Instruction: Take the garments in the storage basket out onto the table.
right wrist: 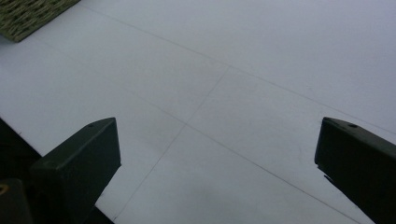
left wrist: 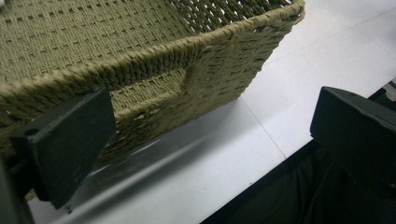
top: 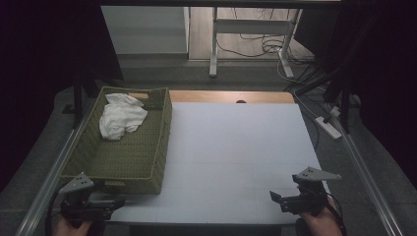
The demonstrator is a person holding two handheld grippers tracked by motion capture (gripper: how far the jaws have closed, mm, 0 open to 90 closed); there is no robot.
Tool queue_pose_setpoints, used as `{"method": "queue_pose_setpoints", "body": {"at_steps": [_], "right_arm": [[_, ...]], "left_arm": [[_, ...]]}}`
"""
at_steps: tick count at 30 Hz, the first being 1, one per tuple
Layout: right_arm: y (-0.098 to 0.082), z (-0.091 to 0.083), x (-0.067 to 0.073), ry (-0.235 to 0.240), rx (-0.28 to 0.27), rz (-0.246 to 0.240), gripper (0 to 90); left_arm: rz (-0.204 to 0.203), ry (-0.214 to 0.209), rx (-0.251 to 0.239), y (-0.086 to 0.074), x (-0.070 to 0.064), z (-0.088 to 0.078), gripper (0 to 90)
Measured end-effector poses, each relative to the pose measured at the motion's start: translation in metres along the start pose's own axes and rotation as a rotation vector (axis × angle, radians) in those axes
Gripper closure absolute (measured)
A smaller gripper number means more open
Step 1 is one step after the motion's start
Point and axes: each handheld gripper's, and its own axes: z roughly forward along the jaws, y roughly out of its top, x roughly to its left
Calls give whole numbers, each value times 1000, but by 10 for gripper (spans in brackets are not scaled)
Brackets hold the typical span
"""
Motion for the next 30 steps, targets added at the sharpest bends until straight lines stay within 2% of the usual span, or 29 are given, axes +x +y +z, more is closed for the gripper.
{"method": "queue_pose_setpoints", "body": {"at_steps": [4, 5, 8, 18, 30], "right_arm": [[0, -1, -4, 28, -5, 31, 5], [-1, -1, -7, 46, -7, 52, 5], [-1, -1, -8, 60, -10, 61, 5], [0, 1, -9, 78, 10, 63, 5], [1, 4, -9, 83, 19, 57, 5]], "left_arm": [[-10, -11, 5, 0, 2, 1, 0], [-11, -15, 12, 0, 2, 1, 0], [-5, -8, 23, 1, 1, 2, 0], [3, -6, 40, 1, 0, 3, 0], [26, -7, 33, 1, -3, 1, 0]]}}
